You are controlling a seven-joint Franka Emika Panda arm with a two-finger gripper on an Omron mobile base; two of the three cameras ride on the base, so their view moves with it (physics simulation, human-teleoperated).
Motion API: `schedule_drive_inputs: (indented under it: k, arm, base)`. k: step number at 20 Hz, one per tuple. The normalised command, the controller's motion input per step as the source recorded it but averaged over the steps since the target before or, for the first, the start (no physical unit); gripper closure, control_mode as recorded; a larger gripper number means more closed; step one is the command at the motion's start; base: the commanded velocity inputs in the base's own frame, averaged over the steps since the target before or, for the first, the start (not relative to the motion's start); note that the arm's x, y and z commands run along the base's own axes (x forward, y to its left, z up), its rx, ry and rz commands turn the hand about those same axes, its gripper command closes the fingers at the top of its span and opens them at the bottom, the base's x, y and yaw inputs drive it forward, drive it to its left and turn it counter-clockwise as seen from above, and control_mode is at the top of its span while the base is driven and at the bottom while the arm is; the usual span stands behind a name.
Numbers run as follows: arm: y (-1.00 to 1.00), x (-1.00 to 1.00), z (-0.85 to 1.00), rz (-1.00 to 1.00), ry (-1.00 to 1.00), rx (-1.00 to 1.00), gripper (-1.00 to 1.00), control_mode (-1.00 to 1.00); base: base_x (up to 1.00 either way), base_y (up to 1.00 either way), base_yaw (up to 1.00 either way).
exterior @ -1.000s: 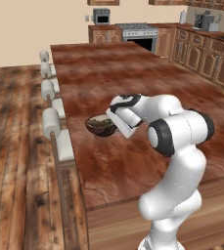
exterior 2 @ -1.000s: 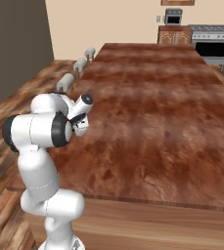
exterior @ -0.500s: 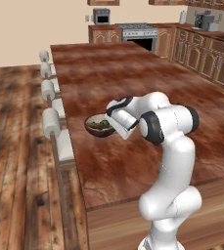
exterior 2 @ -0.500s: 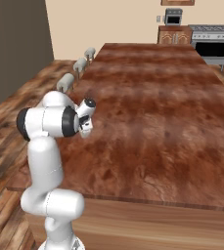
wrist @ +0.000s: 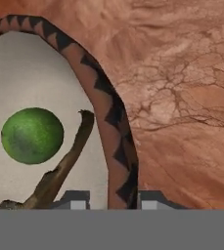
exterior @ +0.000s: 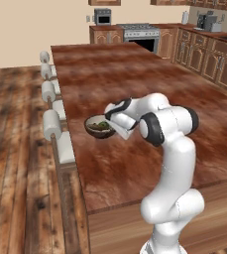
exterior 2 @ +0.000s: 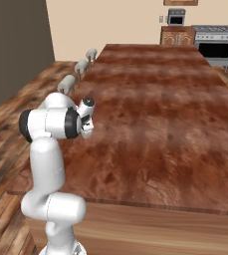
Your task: The microwave is finished heating the fish and avocado. Take the bowl containing the food and place it on the dining counter.
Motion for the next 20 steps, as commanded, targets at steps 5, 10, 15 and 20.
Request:
schedule_drive_inputs:
  k: [5,10,15,20]
  arm:
    - [-0.17,-0.31,0.86,-0.11,0.00,0.00,-1.00,-1.00]
    - [-0.48,-0.73,1.00,-0.12,0.00,0.00,-1.00,-1.00]
    - [-0.71,-1.00,0.85,-0.08,0.00,0.00,-1.00,-1.00]
    - [-0.69,-1.00,0.41,0.00,-0.04,-0.03,-1.00,-1.00]
  base:
    - [0.00,0.00,0.00]
    - [0.00,0.00,0.00]
    - [0.00,0.00,0.00]
    - [0.00,0.00,0.00]
